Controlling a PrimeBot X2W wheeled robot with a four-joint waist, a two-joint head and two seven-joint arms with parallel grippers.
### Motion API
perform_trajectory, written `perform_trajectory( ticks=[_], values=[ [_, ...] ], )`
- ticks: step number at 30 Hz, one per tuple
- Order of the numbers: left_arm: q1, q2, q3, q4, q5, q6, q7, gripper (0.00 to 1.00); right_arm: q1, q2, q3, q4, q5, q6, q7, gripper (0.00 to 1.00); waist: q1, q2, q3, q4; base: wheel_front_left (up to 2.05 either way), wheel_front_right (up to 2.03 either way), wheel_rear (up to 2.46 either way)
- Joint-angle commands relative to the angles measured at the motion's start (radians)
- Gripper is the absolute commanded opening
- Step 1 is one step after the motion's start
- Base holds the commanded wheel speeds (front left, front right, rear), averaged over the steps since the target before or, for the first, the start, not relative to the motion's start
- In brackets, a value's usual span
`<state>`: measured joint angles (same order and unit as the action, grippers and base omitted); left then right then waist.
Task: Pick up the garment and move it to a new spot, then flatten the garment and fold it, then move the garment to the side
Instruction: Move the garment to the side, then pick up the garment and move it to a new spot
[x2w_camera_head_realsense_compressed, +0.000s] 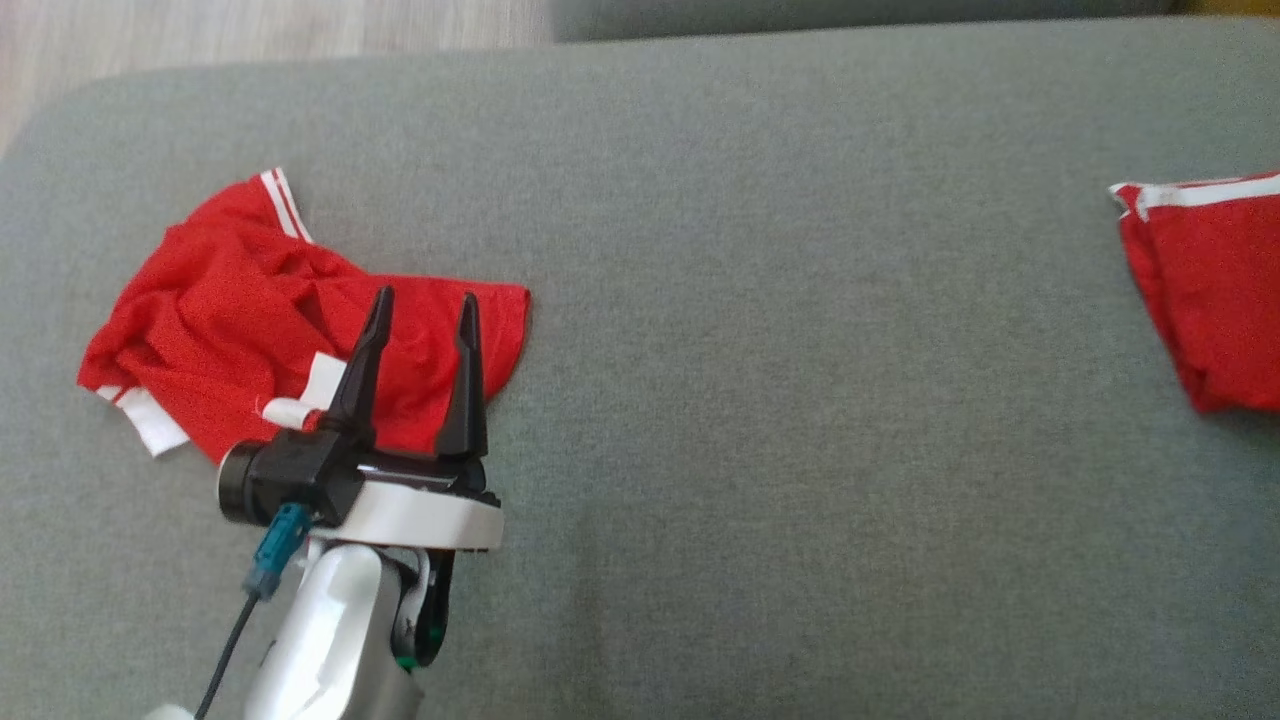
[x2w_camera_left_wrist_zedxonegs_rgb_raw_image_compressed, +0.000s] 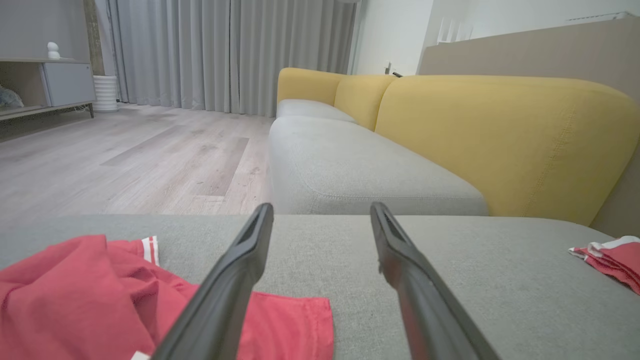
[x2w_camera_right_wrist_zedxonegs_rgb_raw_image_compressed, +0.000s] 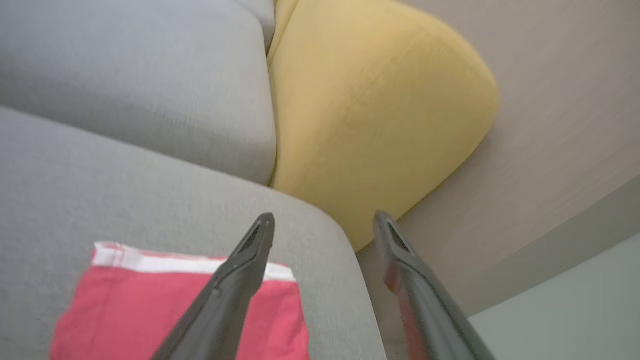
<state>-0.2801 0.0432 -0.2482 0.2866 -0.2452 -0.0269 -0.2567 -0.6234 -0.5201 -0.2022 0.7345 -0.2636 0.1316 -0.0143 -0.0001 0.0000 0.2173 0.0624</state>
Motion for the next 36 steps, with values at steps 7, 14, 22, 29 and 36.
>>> perform_trajectory(
  ticks=[7,14,22,29,36],
  values=[
    [0.023,0.007,0.048,-0.051,0.000,0.008,-0.005,1.00,0.052,0.182,-0.002,-0.306,0.036,-0.001,-0.034,1.00,0.0001,0.0000,-0.097,-0.008,0.00,0.00,0.00],
    [0.078,0.007,0.052,-0.052,-0.010,0.015,-0.005,1.00,0.190,0.369,0.043,-0.518,0.154,-0.001,-0.048,1.00,0.0001,0.0000,-0.170,0.001,0.00,0.00,0.00],
    [0.144,0.007,0.058,-0.024,-0.010,0.025,-0.005,1.00,0.426,0.457,0.126,-0.576,0.262,-0.001,-0.157,1.00,0.0001,0.0000,-0.216,0.008,0.00,0.00,0.00],
    [0.188,0.007,0.069,-0.022,-0.016,0.029,-0.005,1.00,0.586,0.469,0.170,-0.534,0.335,-0.001,-0.228,1.00,0.0001,0.0000,-0.226,0.003,0.00,0.00,0.00],
    [0.212,0.007,0.076,-0.032,-0.018,0.036,-0.005,1.00,0.614,0.470,0.197,-0.508,0.377,-0.001,-0.244,1.00,0.0001,0.0000,-0.228,-0.009,0.00,0.00,0.00]
  ],
)
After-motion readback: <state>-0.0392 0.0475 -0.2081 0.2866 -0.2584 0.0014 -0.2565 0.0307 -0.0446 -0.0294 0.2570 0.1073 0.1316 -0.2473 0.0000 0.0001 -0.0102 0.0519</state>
